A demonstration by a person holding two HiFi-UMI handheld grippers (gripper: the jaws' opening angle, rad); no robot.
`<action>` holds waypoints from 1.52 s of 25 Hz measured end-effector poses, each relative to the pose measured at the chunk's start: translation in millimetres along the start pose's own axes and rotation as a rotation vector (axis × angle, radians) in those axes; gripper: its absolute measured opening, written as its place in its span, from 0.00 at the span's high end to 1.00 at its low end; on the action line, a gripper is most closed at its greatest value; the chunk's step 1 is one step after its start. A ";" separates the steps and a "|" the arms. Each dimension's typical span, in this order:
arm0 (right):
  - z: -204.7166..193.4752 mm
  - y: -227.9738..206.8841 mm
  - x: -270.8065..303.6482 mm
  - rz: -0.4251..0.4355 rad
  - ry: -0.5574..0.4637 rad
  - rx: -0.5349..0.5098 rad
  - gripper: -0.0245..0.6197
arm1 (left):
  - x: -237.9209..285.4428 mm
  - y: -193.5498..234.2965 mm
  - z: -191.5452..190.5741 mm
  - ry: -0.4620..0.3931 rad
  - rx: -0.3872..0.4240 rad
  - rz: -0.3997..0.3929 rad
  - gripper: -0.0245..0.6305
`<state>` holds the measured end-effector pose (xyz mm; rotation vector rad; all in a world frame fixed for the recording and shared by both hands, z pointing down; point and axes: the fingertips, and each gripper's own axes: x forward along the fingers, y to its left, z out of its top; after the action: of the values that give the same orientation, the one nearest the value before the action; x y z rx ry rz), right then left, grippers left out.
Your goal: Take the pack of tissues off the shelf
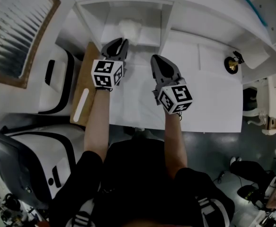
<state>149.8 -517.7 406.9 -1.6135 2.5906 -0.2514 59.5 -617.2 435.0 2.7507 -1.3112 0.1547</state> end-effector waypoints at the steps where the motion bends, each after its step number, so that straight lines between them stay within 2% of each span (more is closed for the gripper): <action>1: 0.9 1.0 -1.6 -0.002 -0.003 -0.001 0.93 | -4.8 -3.1 2.8 -0.011 -0.003 -0.003 0.88; 8: 10.5 17.0 -14.6 -0.008 -0.027 -0.013 0.93 | -57.6 -18.2 39.5 -0.113 -0.004 -0.003 0.91; 13: 16.4 38.1 -20.9 -0.006 -0.042 -0.020 0.93 | -106.5 -32.1 56.5 -0.130 0.012 0.028 0.91; 17: 24.1 59.6 -23.3 -0.003 -0.057 -0.029 0.93 | -147.0 -40.7 51.9 -0.128 -0.025 0.061 0.91; 23: 26.6 80.8 -31.5 -0.030 -0.049 -0.056 0.93 | -188.1 -47.3 42.6 -0.134 -0.045 0.058 0.91; 31: 28.0 114.7 -53.1 -0.035 -0.038 -0.112 0.93 | -222.7 -70.5 30.5 -0.145 -0.049 0.000 0.91; 38: 30.1 129.8 -76.8 -0.062 -0.033 -0.128 0.93 | -247.3 -84.8 37.1 -0.167 -0.043 -0.025 0.91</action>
<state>73.7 -395.7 352.4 -1.7246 2.5838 -0.0627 -27.4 -378.6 362.8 2.7946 -1.2988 -0.1056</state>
